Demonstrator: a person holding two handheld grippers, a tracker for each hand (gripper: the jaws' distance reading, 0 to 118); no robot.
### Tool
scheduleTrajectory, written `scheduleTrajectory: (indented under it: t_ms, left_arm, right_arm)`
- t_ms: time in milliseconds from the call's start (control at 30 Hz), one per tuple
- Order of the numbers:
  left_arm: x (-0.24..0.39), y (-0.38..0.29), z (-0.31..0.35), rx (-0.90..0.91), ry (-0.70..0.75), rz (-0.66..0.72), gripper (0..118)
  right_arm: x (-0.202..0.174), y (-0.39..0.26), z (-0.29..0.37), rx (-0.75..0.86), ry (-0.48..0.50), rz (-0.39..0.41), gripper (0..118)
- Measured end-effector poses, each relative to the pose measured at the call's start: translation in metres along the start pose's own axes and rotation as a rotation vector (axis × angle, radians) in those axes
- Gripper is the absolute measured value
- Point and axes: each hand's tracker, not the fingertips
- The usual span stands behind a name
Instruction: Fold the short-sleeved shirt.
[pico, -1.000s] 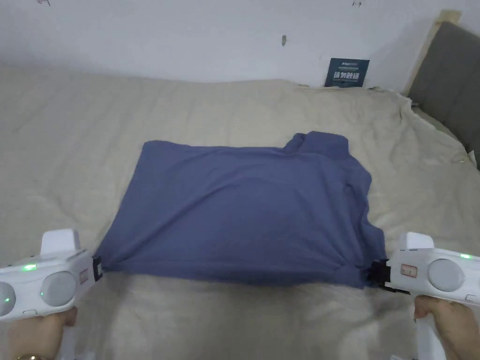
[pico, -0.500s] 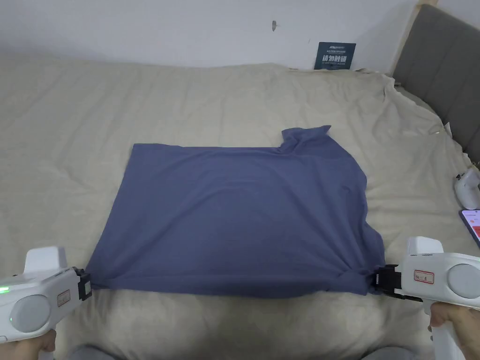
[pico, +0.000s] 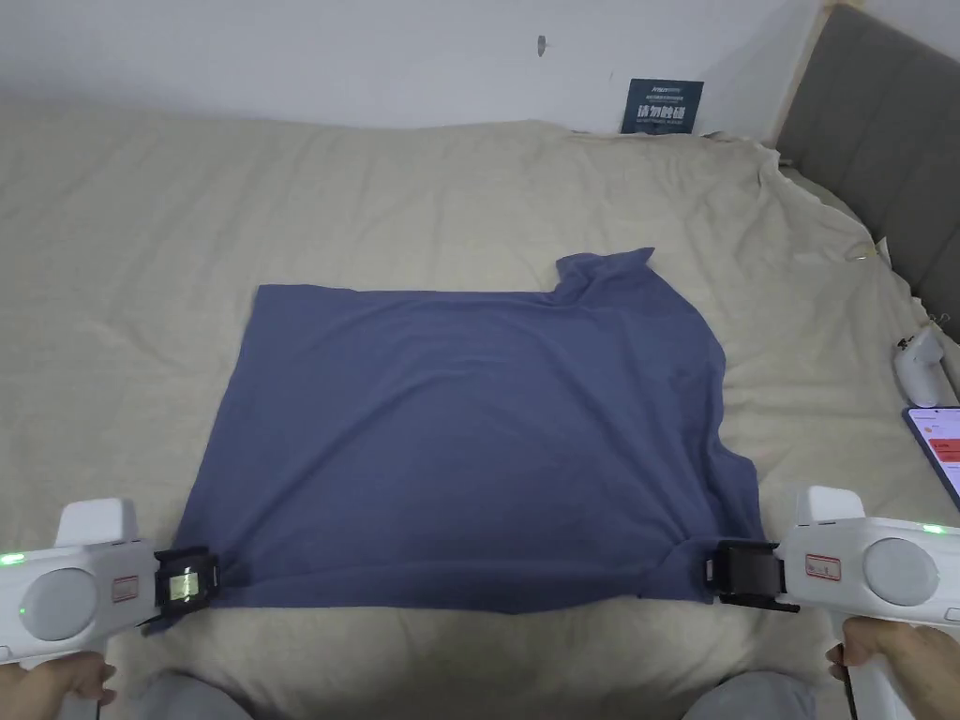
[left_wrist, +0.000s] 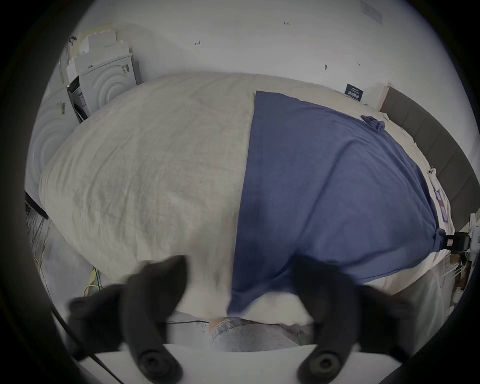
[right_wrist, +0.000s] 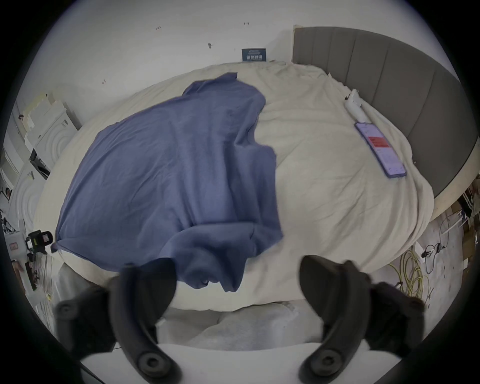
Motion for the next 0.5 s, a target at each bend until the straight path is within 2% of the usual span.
scheduleTrajectory:
  t_ms: [33, 67, 167, 267, 400, 500]
  left_arm:
    - [-0.002, 0.005, 0.007, 0.009, 0.002, 0.0, 110]
    - [-0.004, 0.012, 0.014, 0.024, 0.001, 0.011, 113]
    - [-0.008, 0.037, 0.036, 0.105, -0.053, 0.082, 113]
    - [0.0, 0.055, 0.059, 0.26, -0.035, 0.126, 113]
    - [0.031, 0.061, 0.083, 0.44, 0.021, 0.075, 113]
    - [0.051, 0.055, 0.084, 0.538, 0.038, -0.009, 111]
  right_arm:
    - [0.003, 0.003, 0.009, 0.027, -0.004, -0.004, 103]
    - [0.005, 0.006, 0.018, 0.069, -0.013, -0.017, 105]
    - [0.009, 0.02, 0.047, 0.187, -0.042, -0.029, 104]
    - [0.002, 0.031, 0.078, 0.34, -0.067, -0.029, 104]
    - [-0.01, 0.033, 0.102, 0.552, -0.058, -0.019, 108]
    - [-0.021, 0.026, 0.106, 0.636, -0.071, 0.014, 113]
